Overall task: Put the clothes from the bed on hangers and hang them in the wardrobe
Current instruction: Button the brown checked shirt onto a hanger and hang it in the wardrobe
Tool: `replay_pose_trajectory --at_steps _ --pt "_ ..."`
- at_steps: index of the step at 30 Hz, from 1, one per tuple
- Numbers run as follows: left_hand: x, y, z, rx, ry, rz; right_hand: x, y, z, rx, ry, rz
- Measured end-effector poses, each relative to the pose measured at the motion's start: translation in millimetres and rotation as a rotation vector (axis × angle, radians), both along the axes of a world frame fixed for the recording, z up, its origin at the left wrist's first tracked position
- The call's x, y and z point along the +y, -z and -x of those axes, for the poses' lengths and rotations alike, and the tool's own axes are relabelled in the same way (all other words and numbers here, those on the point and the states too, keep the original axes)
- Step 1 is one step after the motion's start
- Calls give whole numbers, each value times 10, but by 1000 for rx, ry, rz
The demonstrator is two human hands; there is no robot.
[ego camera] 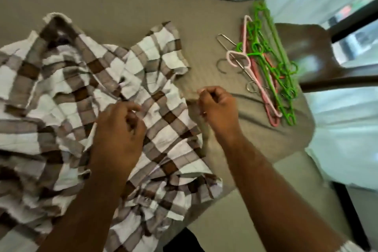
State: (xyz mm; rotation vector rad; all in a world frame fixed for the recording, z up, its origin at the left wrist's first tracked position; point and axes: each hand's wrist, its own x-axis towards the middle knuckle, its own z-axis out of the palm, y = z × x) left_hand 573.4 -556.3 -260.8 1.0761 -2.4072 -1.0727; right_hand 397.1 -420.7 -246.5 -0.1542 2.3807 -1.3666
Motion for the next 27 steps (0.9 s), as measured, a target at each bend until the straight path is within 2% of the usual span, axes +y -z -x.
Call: replay_pose_trajectory --at_steps 4,7,9,11,13,15,19,21,24,27 --pt "259 43 536 -5 202 26 595 29 776 306 -23 -319" --pt "413 39 896 11 293 67 1047 32 1240 538 4 -628" --pt "505 49 1060 16 330 71 1257 79 1475 559 -29 -804" --pt "613 70 1189 20 347 36 1360 133 1627 468 -107 -862" --pt "723 91 1297 9 344 -17 1419 191 1699 443 -146 -856" --pt "812 100 1382 22 347 -53 1460 216 1719 499 -148 -819" --pt "937 87 1495 41 354 -88 1508 152 1681 735 -22 -480" --pt "953 51 1545 69 349 -113 1487 -6 1656 827 87 -380" --pt "920 -45 1560 166 321 -182 1469 -168 1622 784 174 -315" --pt "840 -109 1488 205 256 -239 1303 -284 1436 658 185 -134"
